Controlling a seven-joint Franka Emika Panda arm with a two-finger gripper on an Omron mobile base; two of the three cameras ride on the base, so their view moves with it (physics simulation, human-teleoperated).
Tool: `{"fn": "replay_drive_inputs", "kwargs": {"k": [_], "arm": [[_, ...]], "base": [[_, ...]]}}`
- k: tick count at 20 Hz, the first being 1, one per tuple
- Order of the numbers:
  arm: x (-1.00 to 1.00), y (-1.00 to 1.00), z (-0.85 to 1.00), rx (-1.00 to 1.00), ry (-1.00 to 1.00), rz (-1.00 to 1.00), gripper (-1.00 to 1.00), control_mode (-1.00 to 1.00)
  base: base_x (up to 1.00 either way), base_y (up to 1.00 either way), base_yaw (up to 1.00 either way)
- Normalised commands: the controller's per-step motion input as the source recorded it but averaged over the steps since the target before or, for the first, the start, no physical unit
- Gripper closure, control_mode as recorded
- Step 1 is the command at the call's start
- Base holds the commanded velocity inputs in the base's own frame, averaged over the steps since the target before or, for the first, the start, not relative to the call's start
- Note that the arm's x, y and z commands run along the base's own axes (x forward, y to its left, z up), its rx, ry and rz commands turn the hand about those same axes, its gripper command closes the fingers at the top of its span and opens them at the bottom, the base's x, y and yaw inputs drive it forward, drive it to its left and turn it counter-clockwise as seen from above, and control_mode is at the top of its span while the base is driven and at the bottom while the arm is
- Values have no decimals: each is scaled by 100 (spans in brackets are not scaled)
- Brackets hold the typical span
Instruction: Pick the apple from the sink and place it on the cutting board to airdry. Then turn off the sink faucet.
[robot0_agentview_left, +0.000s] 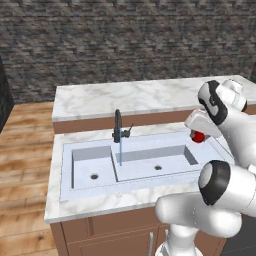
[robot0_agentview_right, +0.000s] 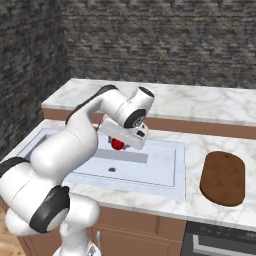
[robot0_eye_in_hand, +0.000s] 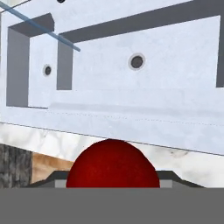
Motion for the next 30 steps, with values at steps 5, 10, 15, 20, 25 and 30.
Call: {"fn": "replay_drive_inputs", "kwargs": {"k": [5,10,15,20,25,30], "arm": [[-59,48,6,-6,-12,0,100,-100],[-38,21,28,-14,-6,0,100,-100],[-47,-14,48,-21,-13,0,100,-100],[-50,-41,52,-15,-9,0,100,-100],[-36,-45,35,-6,-2,-2,100,-100],[-5,-45,7,2,1,-13,100,-100]], "base": [[0,0,0],[0,0,0],[0,0,0],[0,0,0],[0,0,0],[0,0,0]]}}
